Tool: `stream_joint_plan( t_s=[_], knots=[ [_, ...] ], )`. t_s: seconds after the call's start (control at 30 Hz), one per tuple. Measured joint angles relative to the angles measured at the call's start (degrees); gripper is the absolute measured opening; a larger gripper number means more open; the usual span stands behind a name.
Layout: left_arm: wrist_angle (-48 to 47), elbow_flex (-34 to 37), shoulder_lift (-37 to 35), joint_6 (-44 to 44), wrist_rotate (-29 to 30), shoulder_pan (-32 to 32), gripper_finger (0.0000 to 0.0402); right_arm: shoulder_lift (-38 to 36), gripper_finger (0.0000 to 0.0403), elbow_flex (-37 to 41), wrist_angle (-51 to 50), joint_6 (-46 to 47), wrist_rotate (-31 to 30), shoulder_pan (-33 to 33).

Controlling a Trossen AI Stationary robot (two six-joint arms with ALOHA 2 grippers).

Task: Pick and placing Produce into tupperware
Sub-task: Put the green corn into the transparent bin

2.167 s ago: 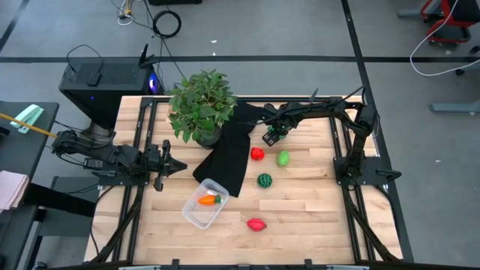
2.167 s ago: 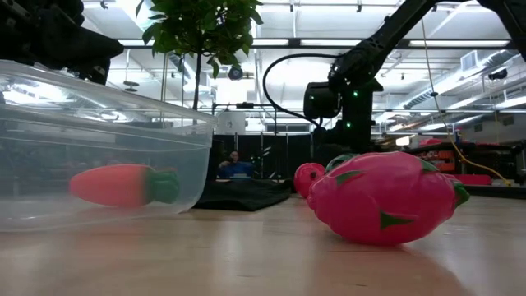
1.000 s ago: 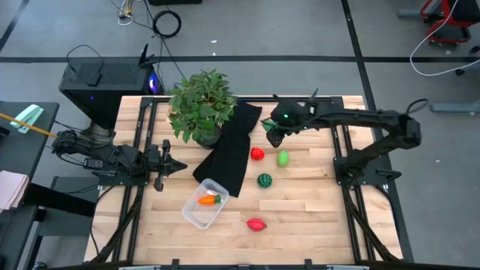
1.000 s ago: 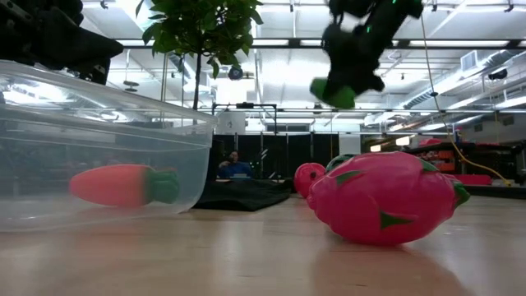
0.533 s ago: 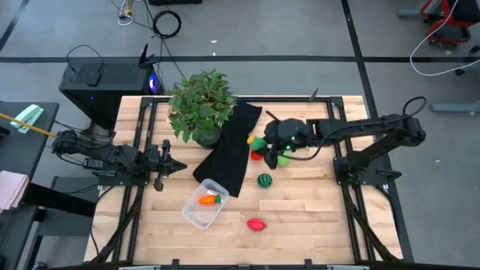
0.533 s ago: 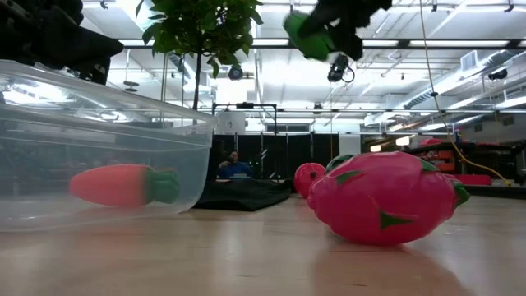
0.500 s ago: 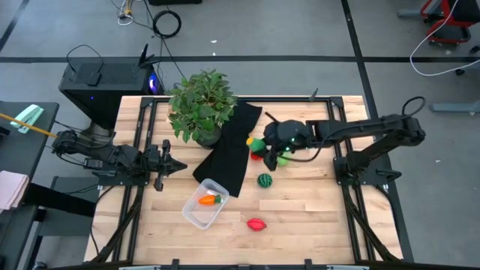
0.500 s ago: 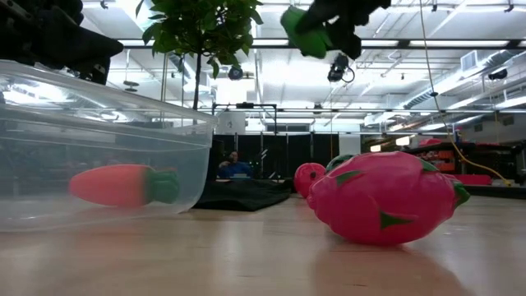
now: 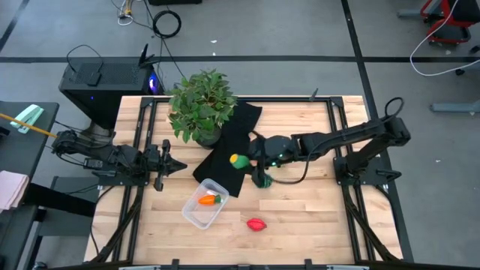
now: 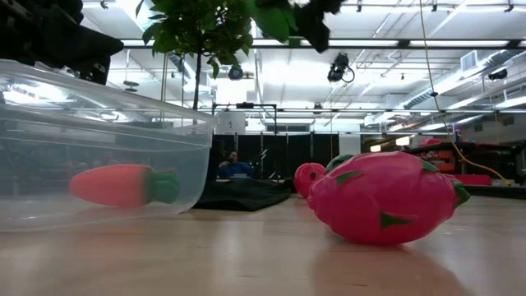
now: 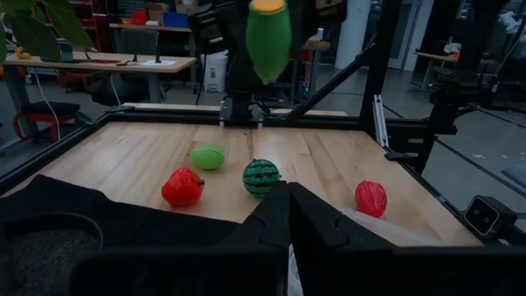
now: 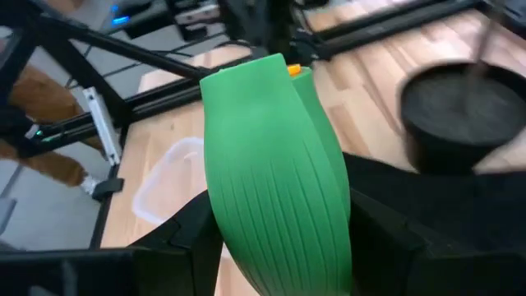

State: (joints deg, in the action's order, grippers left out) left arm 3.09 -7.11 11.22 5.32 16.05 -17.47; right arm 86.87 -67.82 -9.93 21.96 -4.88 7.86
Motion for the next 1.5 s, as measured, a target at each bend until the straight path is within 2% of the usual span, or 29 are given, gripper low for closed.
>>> stream_joint_plan(
  t_s=[0.23, 0.43, 0.6, 0.87, 1.23, 1.5],
  knots=[
    [0.0, 0.0, 0.0, 0.0, 0.0, 0.0, 0.0025, 8.9, 0.0206, -10.9, -1.2, -6.1, 4.2, 1.8],
    [0.0, 0.0, 0.0, 0.0, 0.0, 0.0, 0.0017, 15.1, 0.0206, -18.9, -6.0, -10.7, 6.9, 1.8],
    [0.0, 0.0, 0.0, 0.0, 0.0, 0.0, 0.0012, 18.5, 0.0206, -21.1, -6.2, -12.1, 7.9, 1.6],
    [0.0, 0.0, 0.0, 0.0, 0.0, 0.0, 0.0028, 24.8, 0.0206, -23.9, -6.2, -12.8, 10.5, 0.8],
    [0.1, 0.0, 0.0, 0.0, 0.0, 0.0, 0.0022, 32.8, 0.0206, -32.0, -7.5, -14.2, 15.7, 0.6],
    [0.1, 0.0, 0.0, 0.0, 0.0, 0.0, 0.0024, 36.5, 0.0206, -33.2, -7.7, -12.9, 17.4, 1.0]
  ],
)
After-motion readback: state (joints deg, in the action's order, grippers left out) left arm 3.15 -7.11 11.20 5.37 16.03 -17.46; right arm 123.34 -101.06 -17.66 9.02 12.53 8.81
